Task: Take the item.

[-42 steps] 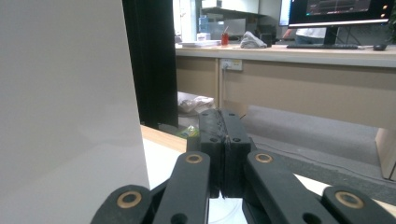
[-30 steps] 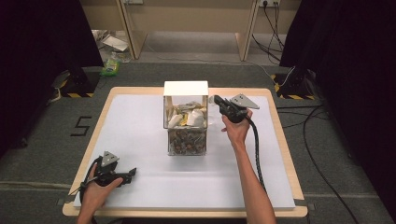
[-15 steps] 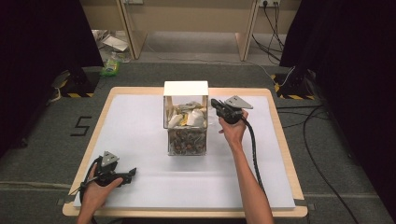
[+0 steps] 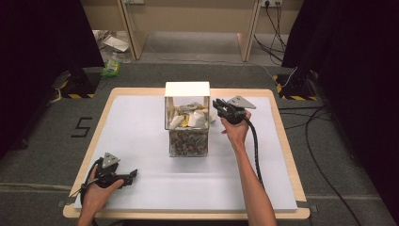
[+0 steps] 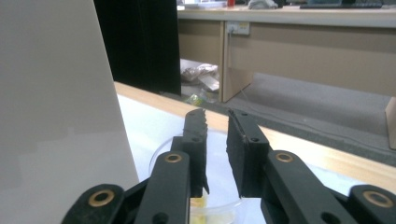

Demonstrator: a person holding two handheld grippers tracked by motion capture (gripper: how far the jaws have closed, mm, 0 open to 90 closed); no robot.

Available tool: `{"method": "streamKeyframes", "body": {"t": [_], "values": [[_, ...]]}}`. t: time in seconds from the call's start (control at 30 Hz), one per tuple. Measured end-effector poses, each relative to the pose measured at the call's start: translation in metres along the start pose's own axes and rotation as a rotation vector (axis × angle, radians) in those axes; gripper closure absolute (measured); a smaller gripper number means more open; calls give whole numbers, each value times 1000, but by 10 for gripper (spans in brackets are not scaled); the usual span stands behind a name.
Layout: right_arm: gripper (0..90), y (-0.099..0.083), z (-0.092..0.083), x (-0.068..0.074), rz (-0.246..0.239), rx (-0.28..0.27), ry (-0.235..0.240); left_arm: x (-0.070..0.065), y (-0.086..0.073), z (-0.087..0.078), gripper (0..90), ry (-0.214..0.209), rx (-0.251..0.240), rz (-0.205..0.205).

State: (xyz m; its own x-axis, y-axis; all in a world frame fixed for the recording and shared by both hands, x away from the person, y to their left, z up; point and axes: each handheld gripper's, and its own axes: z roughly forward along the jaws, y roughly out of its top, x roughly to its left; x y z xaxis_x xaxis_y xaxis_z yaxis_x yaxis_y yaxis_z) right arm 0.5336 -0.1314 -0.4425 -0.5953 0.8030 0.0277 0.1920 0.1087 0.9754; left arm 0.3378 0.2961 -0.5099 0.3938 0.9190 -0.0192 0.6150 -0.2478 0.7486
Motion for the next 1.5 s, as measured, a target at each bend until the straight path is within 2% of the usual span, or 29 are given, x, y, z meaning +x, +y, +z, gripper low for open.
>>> {"method": "streamKeyframes", "body": {"t": [0.13, 0.47, 0.5, 0.83, 1.0, 1.17, 1.5], "values": [[707, 6, -7, -4, 3, 2, -11, 0, 0, 0, 90, 0, 0, 0], [635, 6, -18, -8, 27, -1, -29, 0, 0, 0, 90, 1, 0, 0], [606, 7, -22, -7, 31, 0, -34, 0, 0, 0, 90, 1, 0, 0], [524, 8, -42, -2, 11, 3, -58, 0, 0, 0, 90, 0, 0, 1], [482, 7, -53, 3, 25, -4, -54, 0, 0, 0, 90, 0, 1, 1], [459, 9, -60, 7, 13, -11, -61, 0, 0, 0, 90, 0, 0, 1], [422, 9, -76, 9, 36, -23, -54, 0, 0, 0, 90, -1, 0, 1]]}}
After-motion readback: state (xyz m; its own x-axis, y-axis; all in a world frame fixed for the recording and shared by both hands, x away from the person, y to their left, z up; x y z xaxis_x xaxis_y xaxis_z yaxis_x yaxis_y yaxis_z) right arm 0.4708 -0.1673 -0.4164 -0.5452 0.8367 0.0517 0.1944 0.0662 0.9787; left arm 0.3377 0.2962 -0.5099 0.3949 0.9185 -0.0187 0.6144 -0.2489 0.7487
